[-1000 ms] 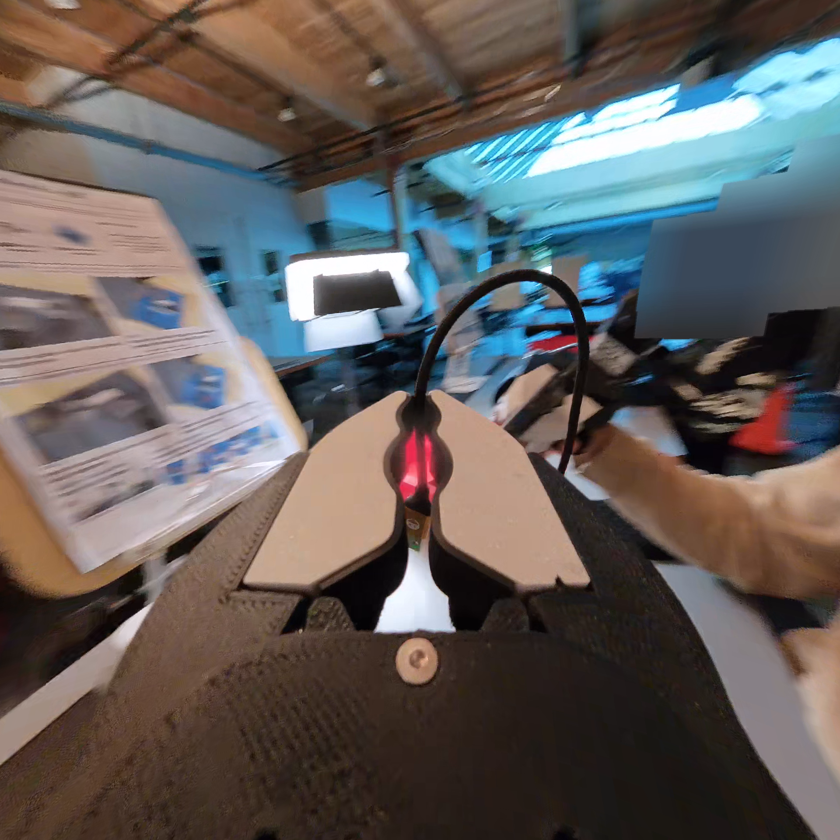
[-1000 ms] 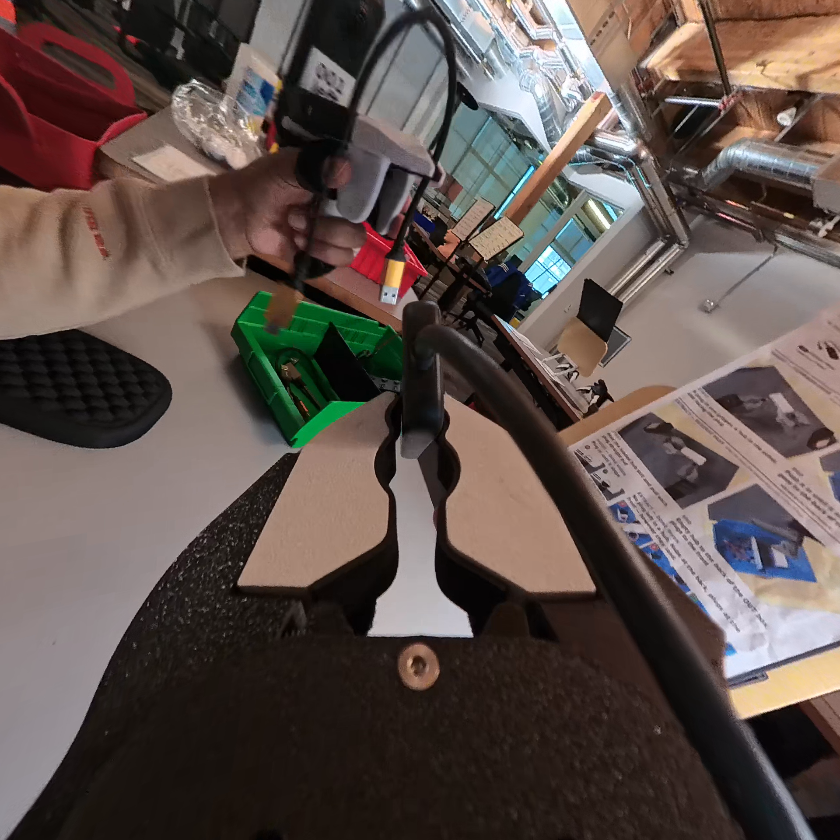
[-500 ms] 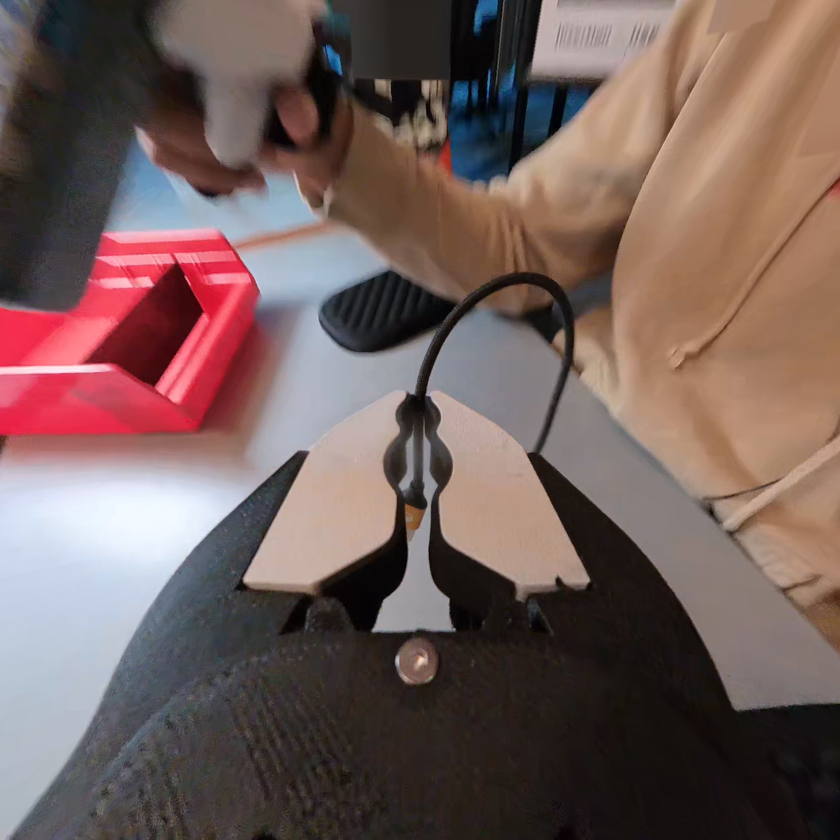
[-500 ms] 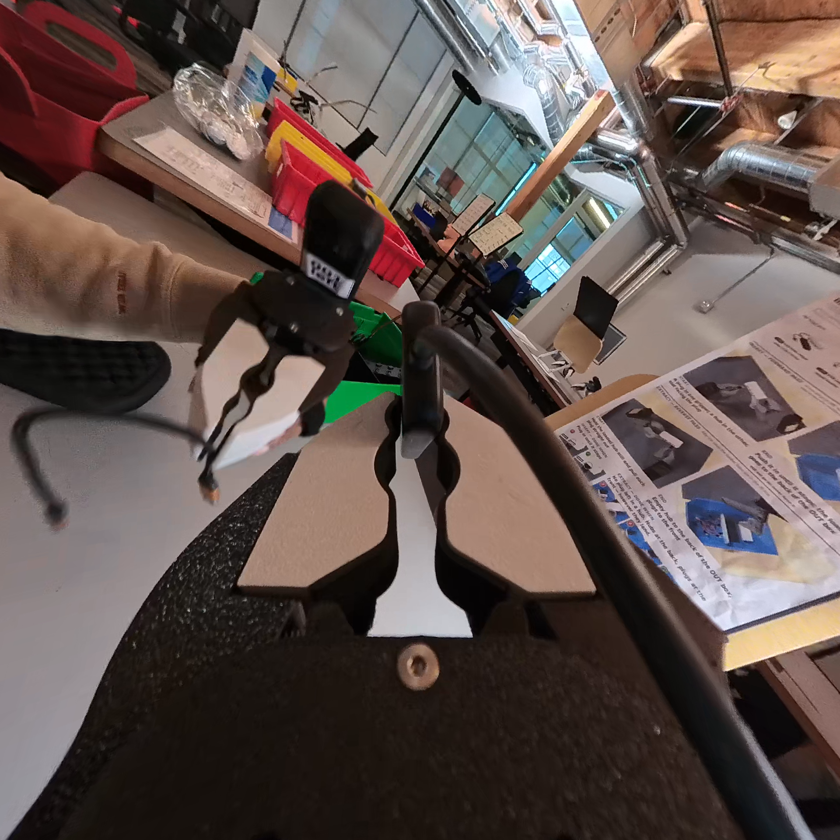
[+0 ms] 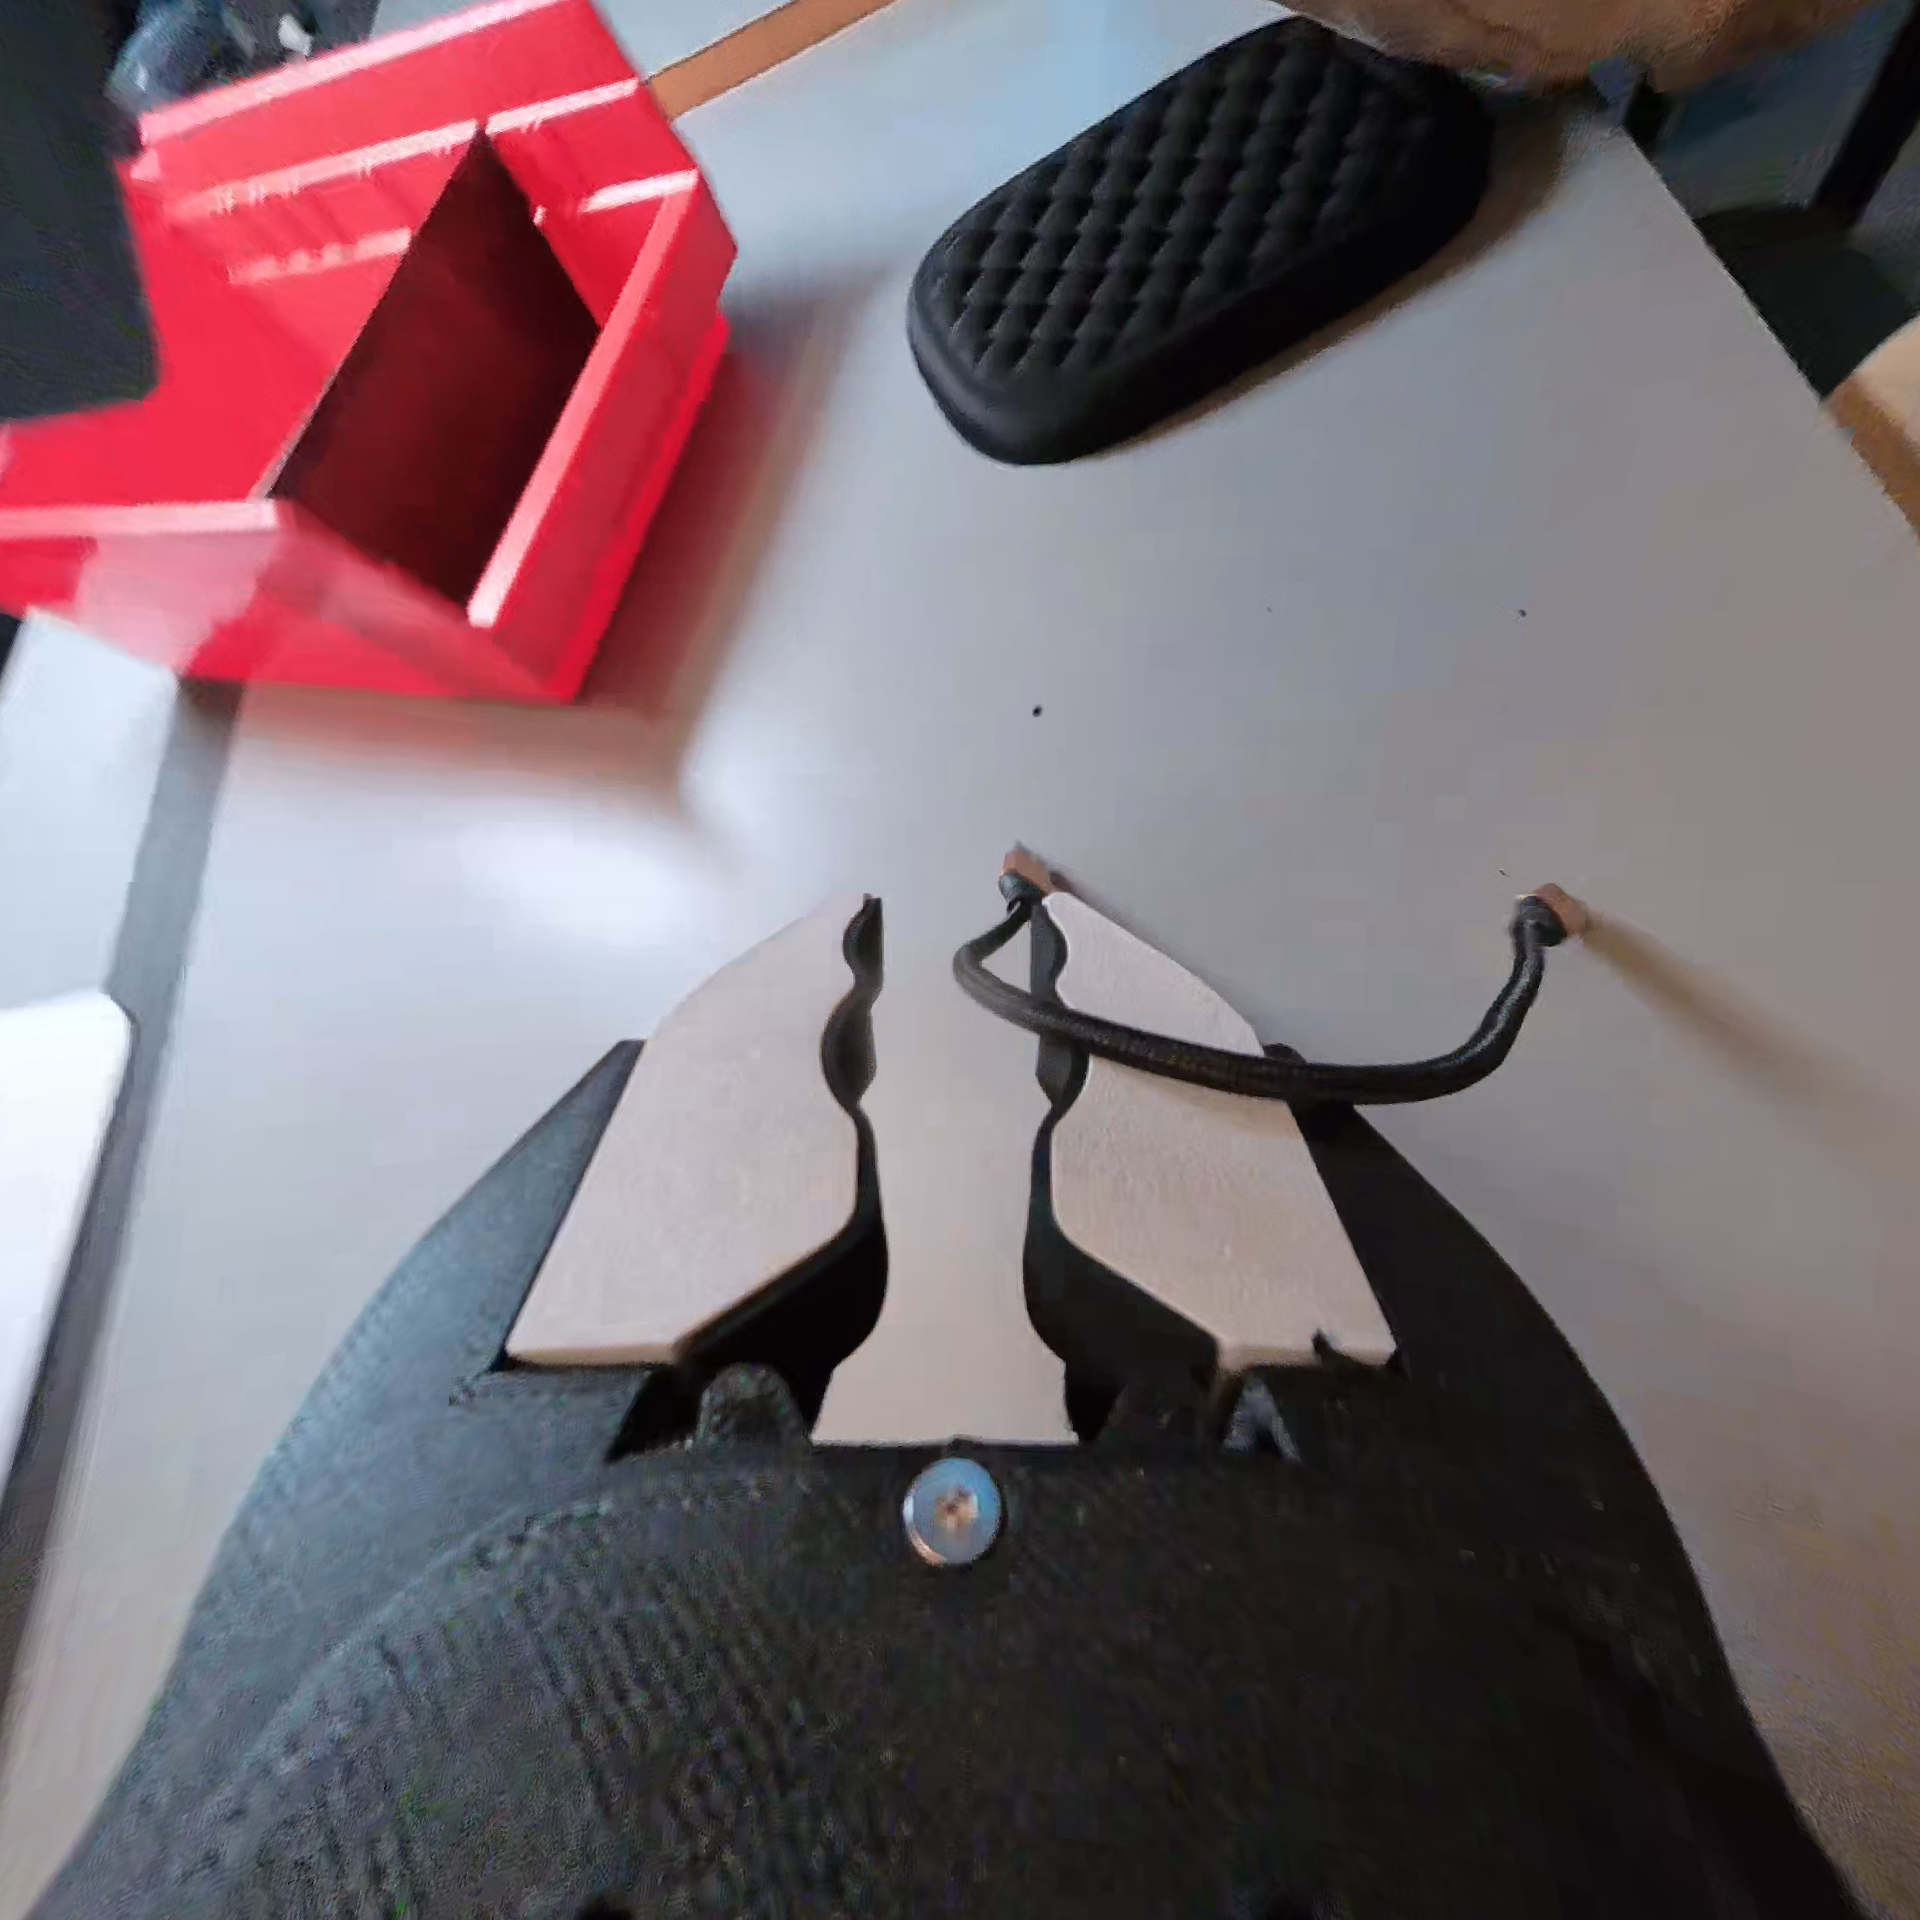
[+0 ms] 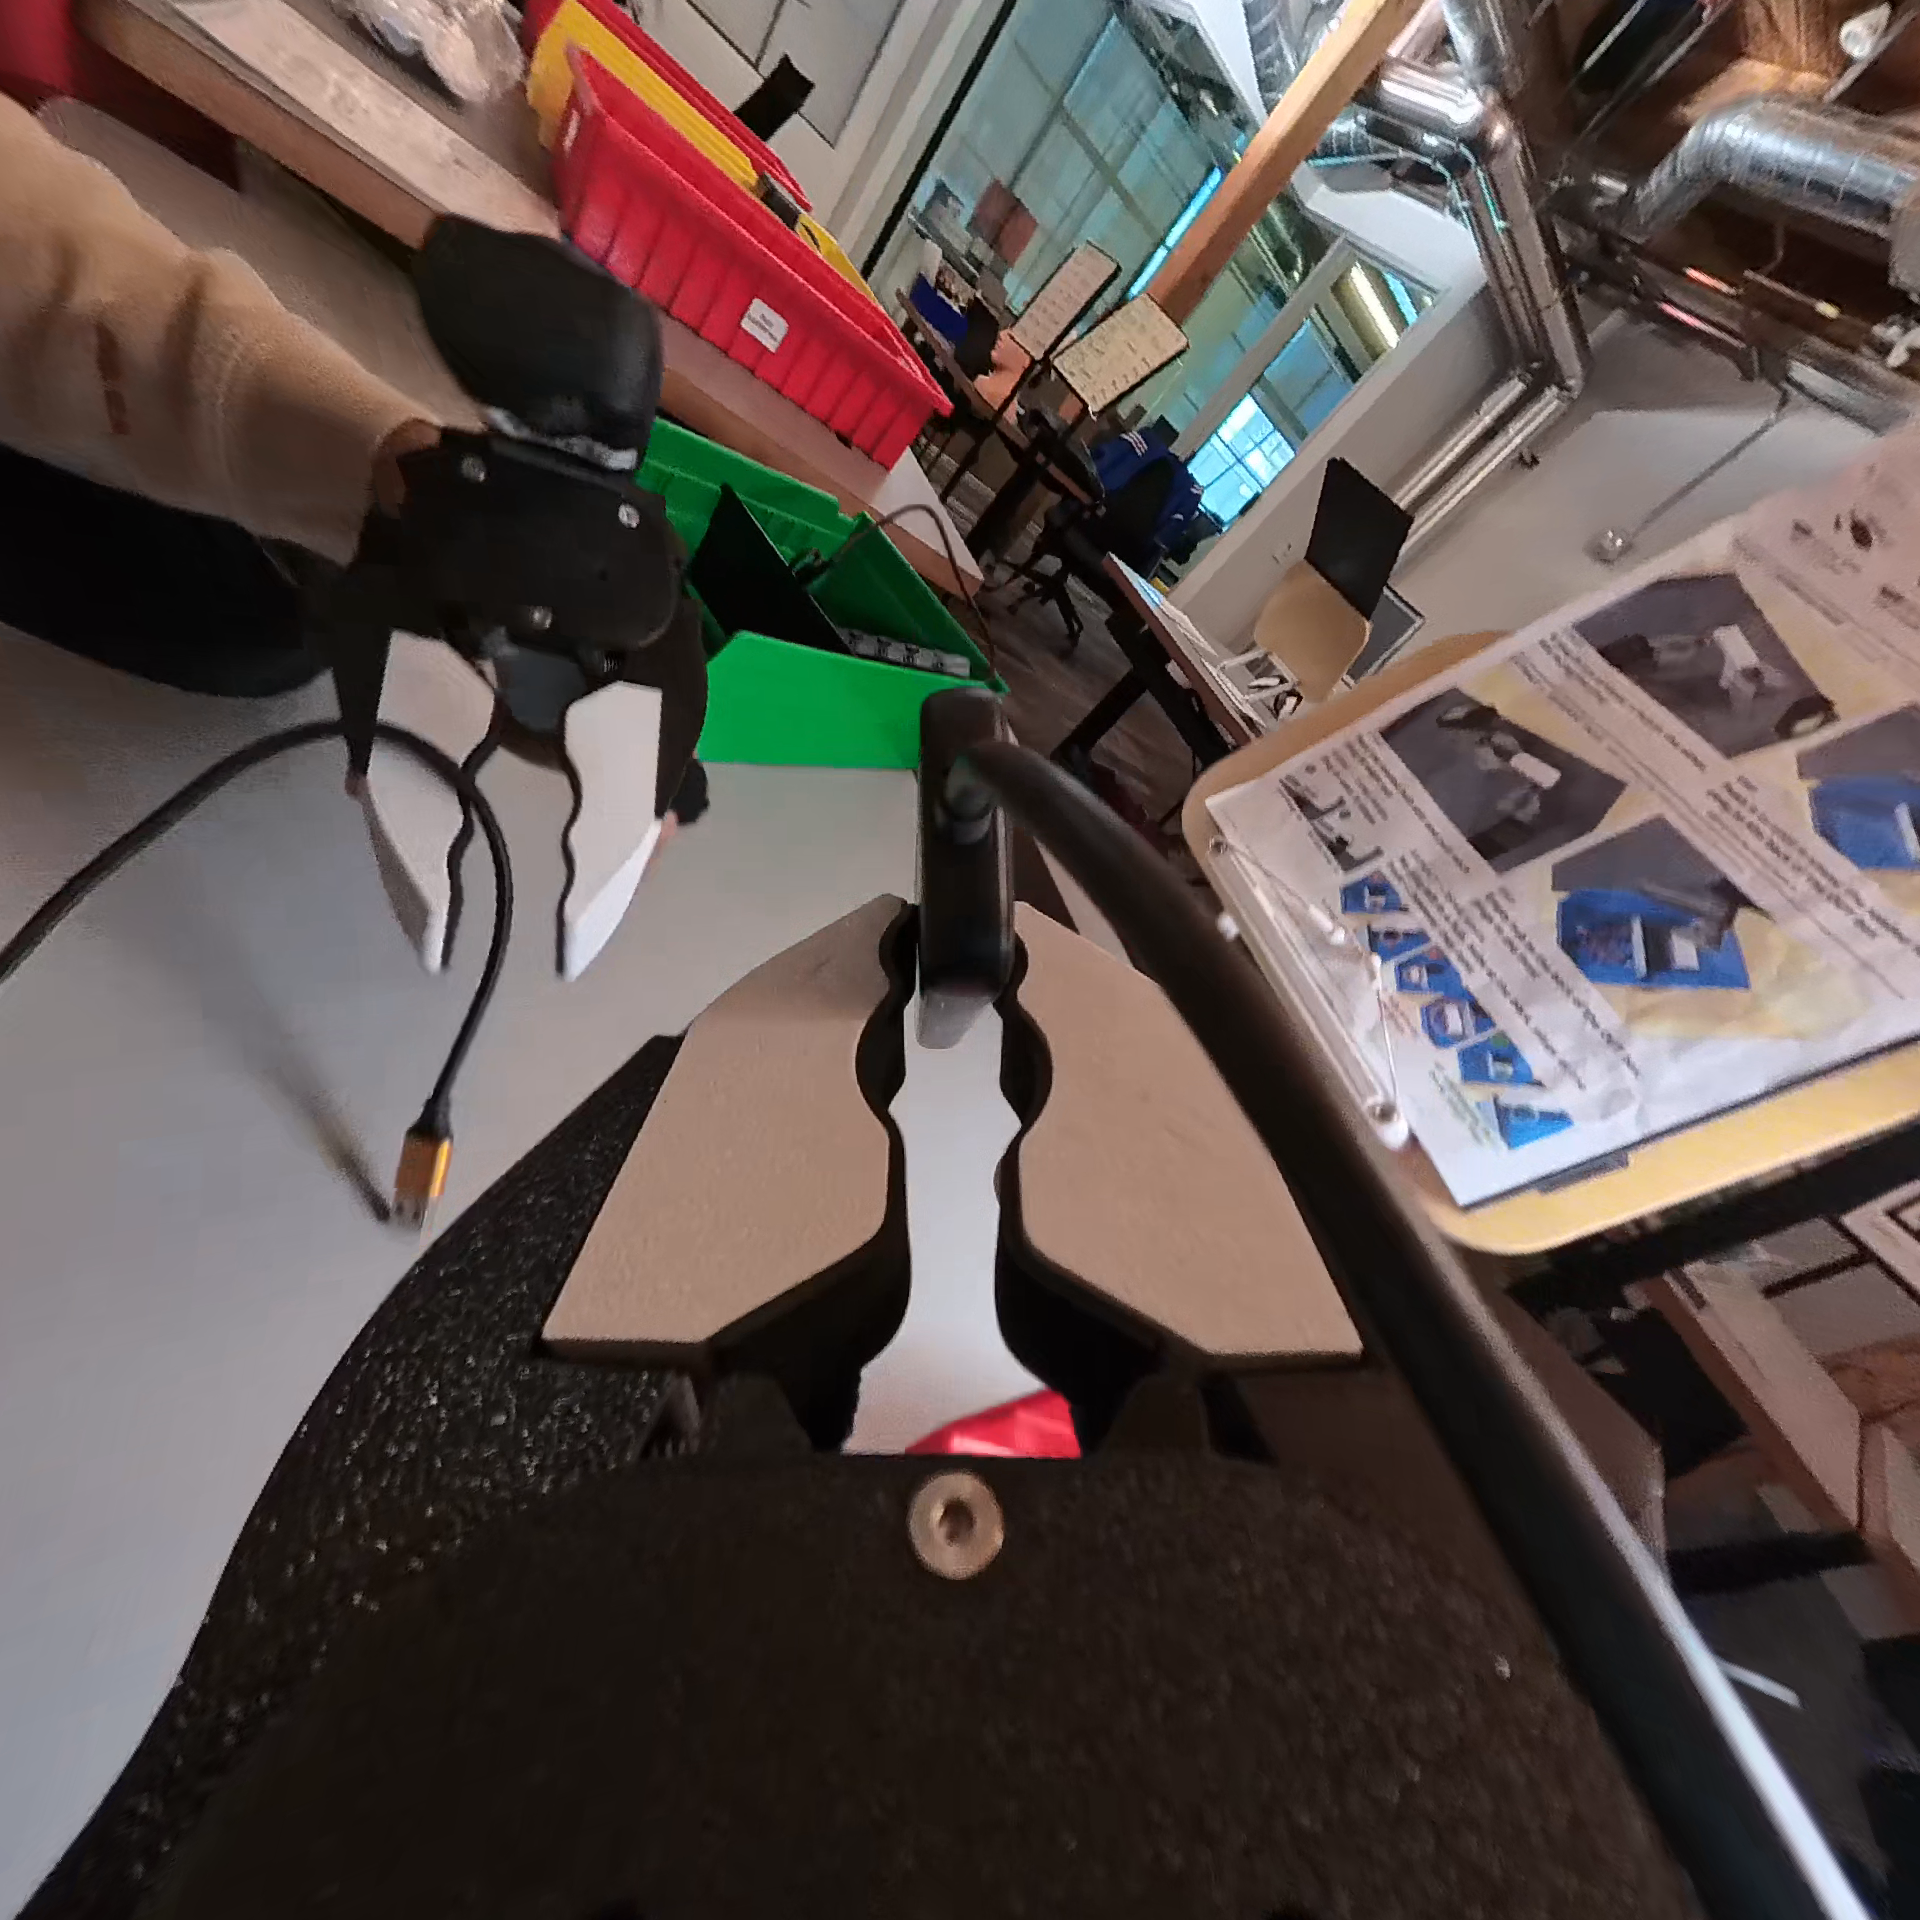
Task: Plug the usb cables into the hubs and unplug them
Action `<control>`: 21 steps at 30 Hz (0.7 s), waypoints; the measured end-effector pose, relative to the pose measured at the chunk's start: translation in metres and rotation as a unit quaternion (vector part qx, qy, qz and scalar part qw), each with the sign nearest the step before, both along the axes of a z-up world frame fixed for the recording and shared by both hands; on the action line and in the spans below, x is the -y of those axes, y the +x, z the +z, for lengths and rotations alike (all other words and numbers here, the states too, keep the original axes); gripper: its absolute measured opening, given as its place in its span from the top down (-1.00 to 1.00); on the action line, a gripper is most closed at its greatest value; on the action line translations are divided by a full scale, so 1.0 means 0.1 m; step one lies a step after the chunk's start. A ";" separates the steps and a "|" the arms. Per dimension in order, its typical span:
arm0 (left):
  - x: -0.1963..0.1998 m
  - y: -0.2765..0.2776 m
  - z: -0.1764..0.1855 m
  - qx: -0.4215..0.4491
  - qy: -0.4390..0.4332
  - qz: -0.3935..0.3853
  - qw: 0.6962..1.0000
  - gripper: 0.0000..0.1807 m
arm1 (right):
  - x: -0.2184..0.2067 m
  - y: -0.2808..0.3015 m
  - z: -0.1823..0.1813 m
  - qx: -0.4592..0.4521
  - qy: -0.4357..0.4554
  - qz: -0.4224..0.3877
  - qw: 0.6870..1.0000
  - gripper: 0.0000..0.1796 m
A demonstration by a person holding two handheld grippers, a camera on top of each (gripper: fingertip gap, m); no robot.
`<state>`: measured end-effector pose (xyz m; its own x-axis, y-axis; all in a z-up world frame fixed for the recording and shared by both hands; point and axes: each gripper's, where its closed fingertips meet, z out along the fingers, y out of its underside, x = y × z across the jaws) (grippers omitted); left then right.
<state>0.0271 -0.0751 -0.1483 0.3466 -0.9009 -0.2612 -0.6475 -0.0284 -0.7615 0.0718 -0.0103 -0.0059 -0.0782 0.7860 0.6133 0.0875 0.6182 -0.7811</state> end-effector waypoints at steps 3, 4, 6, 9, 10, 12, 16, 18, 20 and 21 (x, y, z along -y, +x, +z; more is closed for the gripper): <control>0.10 -0.30 -0.10 0.036 -0.058 0.030 0.997 0.66 | -0.12 0.15 -0.14 -0.007 -0.023 -0.016 1.000 0.86; 0.13 -0.42 -0.13 0.034 -0.068 0.039 0.996 0.66 | -0.16 0.20 -0.18 -0.011 -0.030 -0.021 0.999 0.86; 0.20 -0.67 -0.19 0.008 -0.082 0.061 0.995 0.67 | -0.23 0.28 -0.24 -0.017 -0.045 -0.029 0.998 0.86; 0.27 -1.04 -0.26 -0.074 -0.089 0.098 0.988 0.68 | -0.30 0.34 -0.29 -0.022 -0.065 -0.030 0.997 0.86; 0.26 -1.17 -0.27 -0.110 -0.078 0.116 0.984 0.68 | -0.31 0.36 -0.30 -0.024 -0.069 -0.030 0.997 0.86; 0.25 -1.30 -0.17 -0.133 -0.060 0.137 0.980 0.69 | -0.32 0.37 -0.31 -0.027 -0.071 -0.029 0.997 0.86; 0.17 -1.06 -0.01 -0.051 -0.061 0.145 0.986 0.71 | -0.29 0.36 -0.39 -0.019 -0.057 -0.029 0.998 0.86; 0.10 -0.85 -0.11 -0.029 -0.067 0.141 0.987 0.67 | -0.29 0.34 -0.45 -0.011 -0.044 -0.034 0.998 0.86; 0.02 -0.62 -0.27 -0.017 -0.079 0.136 0.987 0.64 | -0.30 0.32 -0.51 -0.010 -0.028 -0.045 0.999 0.86; 0.00 -0.51 -0.36 -0.016 -0.089 0.131 0.987 0.61 | -0.32 0.31 -0.54 -0.010 -0.018 -0.053 0.998 0.86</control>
